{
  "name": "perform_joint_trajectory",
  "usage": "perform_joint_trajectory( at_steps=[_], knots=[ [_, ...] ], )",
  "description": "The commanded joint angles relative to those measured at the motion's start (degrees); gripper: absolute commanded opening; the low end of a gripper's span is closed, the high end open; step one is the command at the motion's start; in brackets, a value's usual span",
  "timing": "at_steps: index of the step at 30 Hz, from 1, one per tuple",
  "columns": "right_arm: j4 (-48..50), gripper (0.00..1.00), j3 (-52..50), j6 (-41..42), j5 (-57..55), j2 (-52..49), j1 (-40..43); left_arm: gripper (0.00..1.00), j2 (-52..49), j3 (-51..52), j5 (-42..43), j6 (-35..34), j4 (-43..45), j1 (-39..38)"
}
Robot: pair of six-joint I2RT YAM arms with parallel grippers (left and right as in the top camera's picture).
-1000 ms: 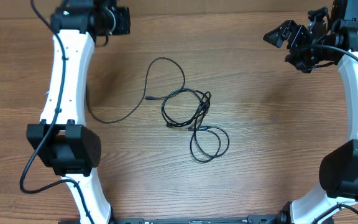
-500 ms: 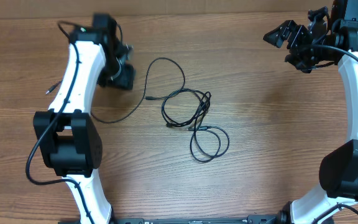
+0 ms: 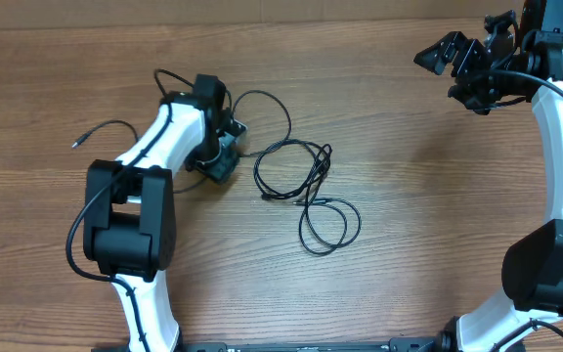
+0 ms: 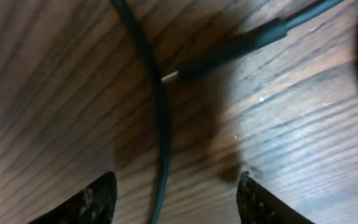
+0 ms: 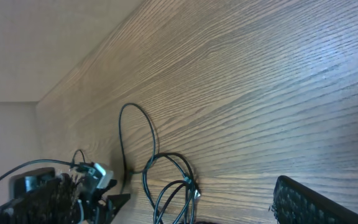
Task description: Untangle cables
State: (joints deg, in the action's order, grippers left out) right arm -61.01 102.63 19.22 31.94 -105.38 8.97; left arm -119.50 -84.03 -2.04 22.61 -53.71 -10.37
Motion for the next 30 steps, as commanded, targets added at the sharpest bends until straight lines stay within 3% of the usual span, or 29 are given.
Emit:
perform_joint_trajectory(
  at_steps=[1,4,9,10,15,19,22,30],
  knots=[
    [0.2,1.0,0.5,-0.6,-0.4,1.9,0.0,0.57,-0.2,2.7,-4.7,1.0,2.2,0.4],
    [0.2,1.0,0.5,-0.6,-0.4,1.9,0.0,0.49,-0.2,4.8,-7.2,1.0,4.4,0.4],
    [0.2,1.0,0.5,-0.6,-0.4,1.9,0.0,0.07,-0.2,8.1,-5.1,0.9,6.9,1.7],
    [0.2,1.0,0.5,-0.6,-0.4,1.9,0.0,0.04,-0.2,8.7,-4.2,0.9,7.3,2.1],
    [0.2,1.0,0.5,-0.6,-0.4,1.9,0.0,0.04,-0.2,11.5,-4.3,-2.7,9.6,4.8],
    [0.2,1.0,0.5,-0.6,-0.4,1.9,0.0,0.04,-0.1,10.3,-12.5,-11.6,11.7,5.9],
    [0.2,1.0,0.5,-0.6,-0.4,1.9,0.0,0.04,-0.1,6.6,-16.9,-17.0,11.1,5.9],
    [0.2,1.0,0.5,-0.6,-0.4,1.9,0.0,0.04,0.1,-10.9,-13.9,-26.5,4.2,5.9]
  ],
)
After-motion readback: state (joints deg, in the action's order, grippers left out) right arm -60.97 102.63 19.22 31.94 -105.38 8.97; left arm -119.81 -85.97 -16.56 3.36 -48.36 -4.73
